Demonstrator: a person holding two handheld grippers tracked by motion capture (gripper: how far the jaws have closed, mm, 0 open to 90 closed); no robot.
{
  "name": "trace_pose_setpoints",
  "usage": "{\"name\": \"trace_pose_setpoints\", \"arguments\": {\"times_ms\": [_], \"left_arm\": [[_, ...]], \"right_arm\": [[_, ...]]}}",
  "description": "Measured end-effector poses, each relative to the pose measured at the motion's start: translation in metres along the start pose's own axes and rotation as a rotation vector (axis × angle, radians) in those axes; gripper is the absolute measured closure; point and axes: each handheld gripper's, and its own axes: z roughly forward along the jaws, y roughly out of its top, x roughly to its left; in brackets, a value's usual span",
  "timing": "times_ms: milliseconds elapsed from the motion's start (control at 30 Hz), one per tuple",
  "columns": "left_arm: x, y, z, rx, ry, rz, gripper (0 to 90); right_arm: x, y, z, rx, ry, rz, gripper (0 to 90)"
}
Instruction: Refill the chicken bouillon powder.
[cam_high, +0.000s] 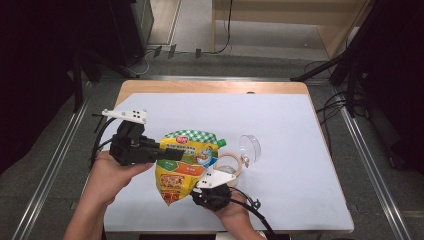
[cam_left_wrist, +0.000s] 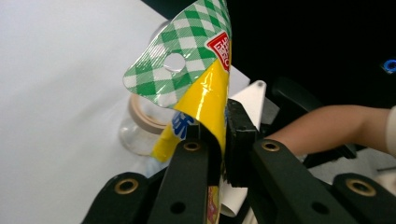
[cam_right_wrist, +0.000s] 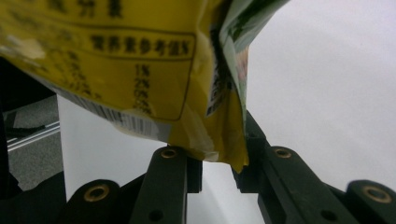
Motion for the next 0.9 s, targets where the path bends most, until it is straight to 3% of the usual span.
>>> {"name": "trace_pose_setpoints", "arguments": {"times_ms": [133,267,500,667,900], "left_arm": [[0.002,-0.001,0.007,0.015,0.039,-0.016,85.5],[0.003,0.0,0.014,0.026,0.076,-0.025,83.3],[0.008,-0.004,0.031,0.047,0.079,-0.031,78.7],[0.009,-0.005,0.039,0.064,0.127,-0.026,78.9],[0.008,-0.006,0.054,0.107,0.157,-0.02,77.8]], "right_arm": [[0.005,0.001,0.001,0.047,-0.035,-0.073,75.0],[0.005,0.001,0.001,0.071,-0.011,-0.05,74.9],[0.012,0.006,-0.003,0.092,-0.02,-0.086,75.2],[0.019,0.007,-0.002,0.106,0.037,-0.062,76.6],[0.037,0.01,-0.002,0.108,0.087,-0.109,76.4]]}}
